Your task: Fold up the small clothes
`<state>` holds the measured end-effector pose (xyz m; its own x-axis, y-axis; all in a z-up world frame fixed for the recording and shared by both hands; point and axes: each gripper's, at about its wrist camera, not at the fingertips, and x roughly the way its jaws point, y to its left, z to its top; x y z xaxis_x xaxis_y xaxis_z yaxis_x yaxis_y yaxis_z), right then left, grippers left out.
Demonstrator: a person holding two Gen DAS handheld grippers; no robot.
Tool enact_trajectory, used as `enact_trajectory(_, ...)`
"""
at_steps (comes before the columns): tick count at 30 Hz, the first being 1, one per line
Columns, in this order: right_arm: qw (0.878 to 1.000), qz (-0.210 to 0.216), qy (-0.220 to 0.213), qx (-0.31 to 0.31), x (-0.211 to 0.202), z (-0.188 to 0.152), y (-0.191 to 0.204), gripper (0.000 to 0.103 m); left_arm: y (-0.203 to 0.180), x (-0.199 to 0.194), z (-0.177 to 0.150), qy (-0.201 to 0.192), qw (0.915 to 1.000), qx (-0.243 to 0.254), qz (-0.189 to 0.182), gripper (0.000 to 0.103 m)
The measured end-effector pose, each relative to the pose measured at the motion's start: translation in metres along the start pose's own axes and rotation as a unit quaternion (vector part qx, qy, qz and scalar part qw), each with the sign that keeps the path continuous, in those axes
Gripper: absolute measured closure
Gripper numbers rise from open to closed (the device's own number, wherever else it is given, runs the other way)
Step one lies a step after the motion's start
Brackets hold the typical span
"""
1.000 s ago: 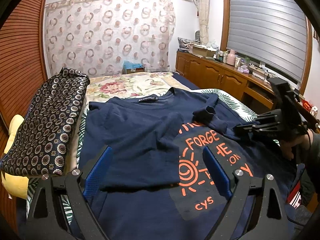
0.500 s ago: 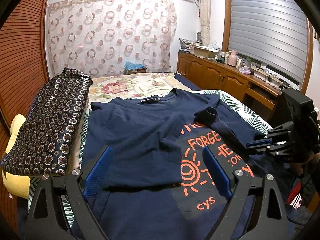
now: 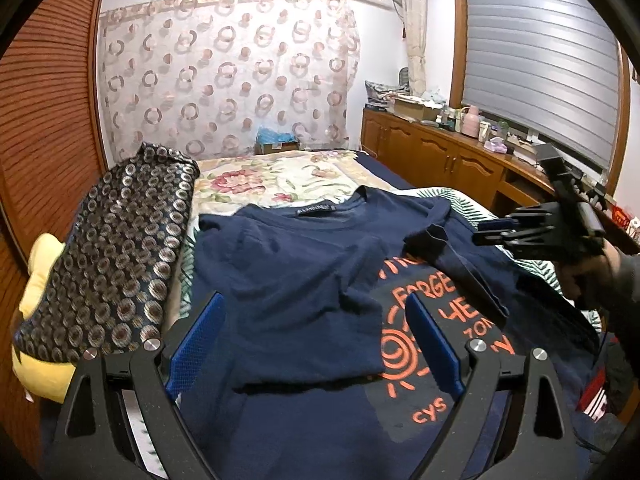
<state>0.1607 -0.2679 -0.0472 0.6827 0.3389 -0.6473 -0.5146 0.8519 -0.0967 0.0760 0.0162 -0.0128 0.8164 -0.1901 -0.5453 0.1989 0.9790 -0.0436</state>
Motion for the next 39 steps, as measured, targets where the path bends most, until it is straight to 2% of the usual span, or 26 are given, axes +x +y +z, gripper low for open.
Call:
enact_trajectory(4,0.999,-0.018,0.031,0.007,0.037,0.009,-0.009,0.074,0.011,0.006,0.012,-0.001,1.0000,0.006,0.007,0.011)
enact_trajectory(9,0.999,0.016,0.033,-0.017,0.059,0.023,0.018,0.074,0.026,0.019,0.027,0.005,0.9996,0.009,0.027,0.011)
enact_trajectory(13,0.997,0.078,0.027,-0.008,0.068,0.032,0.037,0.074,0.038,0.031,0.038,0.011,0.9994,0.002,0.033,0.011)
enact_trajectory(15,0.996,0.089,0.025,-0.017,0.070,0.034,0.047,0.074,0.042,0.037,0.044,0.016,0.9992,0.001,0.037,0.011)
enact_trajectory(19,0.993,0.116,0.017,-0.008,0.068,0.038,0.039,0.074,0.046,0.055,0.056,0.031,0.9985,0.009,0.044,0.011)
enact_trajectory(20,0.993,0.117,0.015,-0.005,0.069,0.038,0.033,0.071,0.046,0.060,0.058,0.034,0.9984,0.011,0.043,0.017)
enact_trajectory(21,0.994,0.108,0.011,-0.006,0.067,0.039,0.028,0.067,0.046,0.065,0.061,0.040,0.9983,0.013,0.040,0.022)
enact_trajectory(23,0.997,0.082,0.004,-0.009,0.059,0.036,0.019,0.053,0.047,0.077,0.065,0.055,0.9976,0.018,0.039,0.026)
enact_trajectory(27,0.999,0.040,-0.008,-0.005,0.054,0.032,-0.007,0.050,0.046,0.103,0.073,0.091,0.9941,0.033,0.048,0.040)
enact_trajectory(30,1.000,0.008,0.002,0.006,0.066,0.030,-0.023,0.050,0.048,0.121,0.078,0.119,0.9902,0.042,0.060,0.048)
enact_trajectory(34,0.999,0.017,0.016,0.025,0.090,0.032,-0.026,0.050,0.053,0.145,0.084,0.158,0.9833,0.051,0.074,0.053)
enact_trajectory(39,0.999,0.027,0.014,0.026,0.093,0.037,-0.025,0.049,0.057,0.176,0.090,0.202,0.9756,0.050,0.071,0.053)
